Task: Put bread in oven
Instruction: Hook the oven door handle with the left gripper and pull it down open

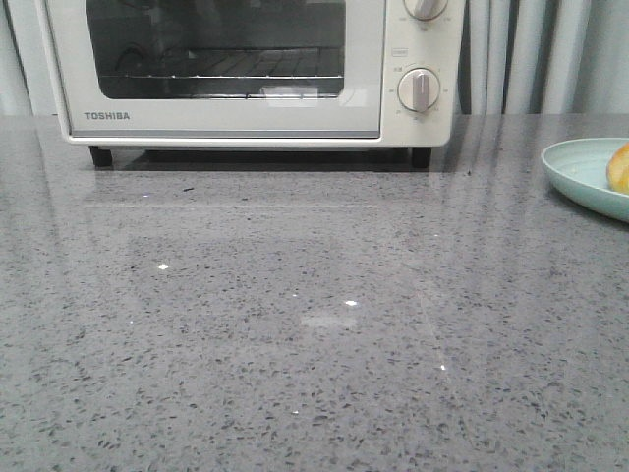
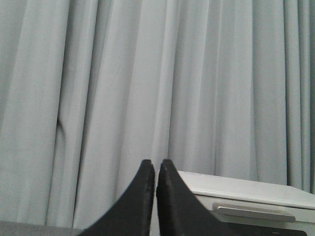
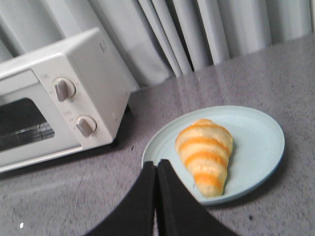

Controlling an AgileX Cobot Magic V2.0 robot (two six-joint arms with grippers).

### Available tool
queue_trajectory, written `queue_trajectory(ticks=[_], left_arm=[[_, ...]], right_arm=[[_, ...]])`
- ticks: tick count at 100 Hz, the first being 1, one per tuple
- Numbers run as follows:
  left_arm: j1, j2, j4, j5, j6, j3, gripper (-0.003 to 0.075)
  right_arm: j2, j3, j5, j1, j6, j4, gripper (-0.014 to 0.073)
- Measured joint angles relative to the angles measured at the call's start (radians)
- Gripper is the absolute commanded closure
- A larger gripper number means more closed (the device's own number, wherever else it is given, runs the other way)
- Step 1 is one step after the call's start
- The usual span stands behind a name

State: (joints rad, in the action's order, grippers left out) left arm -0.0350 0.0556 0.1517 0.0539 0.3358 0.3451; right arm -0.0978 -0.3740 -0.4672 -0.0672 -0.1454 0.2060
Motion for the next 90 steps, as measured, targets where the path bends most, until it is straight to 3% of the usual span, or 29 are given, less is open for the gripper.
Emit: queue_trajectory(ticks=[45,65,90], left_arm=[[-0.017,0.319,-0.076,-0.224,0.002,0.289,0.0741],[-0.163,0.531,-0.082,-0.235,0.003,0.398,0.0741],[-0.348,0.804,-0.061,-0.136,0.003,0.501,0.0741]], right_arm=[[-0.31,-0.341,-0.263,0.0,0.093,0.0,0.0646],[-0.395,-0.434,-0.354,0.0,0.129,-0.002,0.0646],[-0.411,-0.489,-0.378,0.0,0.138,-0.002,0.0646]])
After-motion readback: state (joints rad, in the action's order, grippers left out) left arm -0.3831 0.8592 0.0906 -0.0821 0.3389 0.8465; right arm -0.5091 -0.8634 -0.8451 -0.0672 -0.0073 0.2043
